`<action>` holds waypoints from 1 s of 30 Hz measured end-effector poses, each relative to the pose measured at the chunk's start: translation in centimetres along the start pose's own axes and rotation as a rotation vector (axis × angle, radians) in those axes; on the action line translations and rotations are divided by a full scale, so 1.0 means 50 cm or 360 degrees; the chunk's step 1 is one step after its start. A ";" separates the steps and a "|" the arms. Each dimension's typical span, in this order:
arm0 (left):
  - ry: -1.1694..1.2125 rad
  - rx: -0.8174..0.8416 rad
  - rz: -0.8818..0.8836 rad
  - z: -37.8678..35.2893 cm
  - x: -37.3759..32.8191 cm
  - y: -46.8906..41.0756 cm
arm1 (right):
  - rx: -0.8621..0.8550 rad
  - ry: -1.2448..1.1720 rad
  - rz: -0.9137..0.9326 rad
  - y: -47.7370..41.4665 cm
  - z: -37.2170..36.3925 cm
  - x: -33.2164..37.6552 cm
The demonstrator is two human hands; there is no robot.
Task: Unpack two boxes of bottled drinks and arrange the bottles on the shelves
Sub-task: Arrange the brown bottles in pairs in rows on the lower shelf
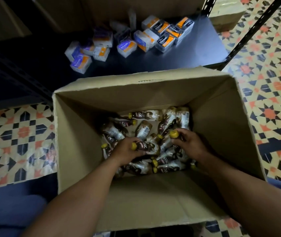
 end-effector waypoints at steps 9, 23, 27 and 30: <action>0.0602 -0.0277 -0.0161 0.049 -0.045 0.073 | -0.0138 -0.0239 0.0269 0.037 0.016 0.135; 0.0540 -0.0776 -0.0913 0.253 -0.219 0.277 | -0.0558 -0.0388 0.0783 0.078 0.095 0.392; 0.0517 -0.0733 -0.1041 0.298 -0.245 0.367 | -0.0550 -0.0351 0.0916 0.111 0.130 0.470; 0.0488 -0.0733 -0.1086 0.342 -0.283 0.426 | -0.0533 -0.0255 0.1047 0.123 0.164 0.554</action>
Point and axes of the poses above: each hand's wrist, its own y-axis away from the middle knuckle, its own z-axis out of the back of the hand, x = y × z, the point moved 2 cm from there along -y, towards the middle knuckle, and after that the axes turned 15 degrees about z, right-handed, at the moved point
